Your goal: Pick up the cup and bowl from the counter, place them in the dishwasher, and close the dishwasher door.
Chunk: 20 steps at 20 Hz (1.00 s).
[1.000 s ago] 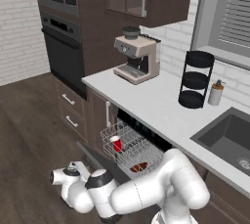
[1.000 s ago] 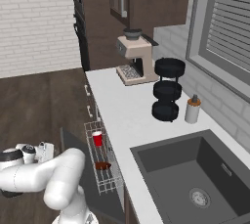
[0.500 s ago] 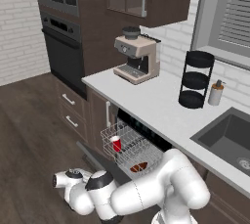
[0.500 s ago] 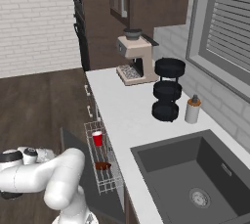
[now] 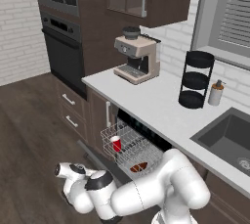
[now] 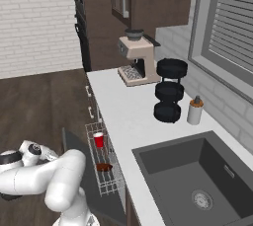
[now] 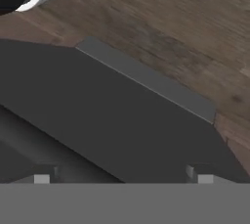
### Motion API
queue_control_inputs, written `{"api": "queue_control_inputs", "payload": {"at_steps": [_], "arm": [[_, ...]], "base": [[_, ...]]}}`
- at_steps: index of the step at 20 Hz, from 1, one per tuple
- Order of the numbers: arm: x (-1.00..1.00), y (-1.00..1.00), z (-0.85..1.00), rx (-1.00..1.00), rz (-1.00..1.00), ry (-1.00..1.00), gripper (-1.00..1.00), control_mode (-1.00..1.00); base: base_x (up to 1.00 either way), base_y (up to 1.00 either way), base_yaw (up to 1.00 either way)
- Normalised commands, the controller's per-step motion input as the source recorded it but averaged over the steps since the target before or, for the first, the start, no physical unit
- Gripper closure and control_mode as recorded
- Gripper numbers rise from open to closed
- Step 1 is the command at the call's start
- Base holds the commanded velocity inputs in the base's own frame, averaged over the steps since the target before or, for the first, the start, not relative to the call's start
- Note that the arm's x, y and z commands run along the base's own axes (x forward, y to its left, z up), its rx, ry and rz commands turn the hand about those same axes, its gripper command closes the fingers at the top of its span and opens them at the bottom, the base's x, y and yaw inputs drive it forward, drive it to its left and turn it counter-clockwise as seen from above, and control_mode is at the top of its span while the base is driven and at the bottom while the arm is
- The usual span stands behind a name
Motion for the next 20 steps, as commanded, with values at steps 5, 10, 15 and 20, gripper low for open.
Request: {"api": "queue_control_inputs", "payload": {"at_steps": [5,10,15,20], "arm": [[1.0,-1.0,-0.53,-0.16,-0.25,0.1,-1.0,-1.0],[0.96,-0.98,-0.77,-0.28,-0.29,-0.04,-1.0,-1.0],[0.63,-0.97,-0.93,-0.45,-0.19,-0.39,-1.0,-1.0],[0.72,-1.0,-1.0,-0.48,-0.07,-0.52,-1.0,-1.0]], "base": [[0.0,0.0,0.0],[0.0,0.0,0.0],[0.0,0.0,0.0],[0.0,0.0,0.0]]}}
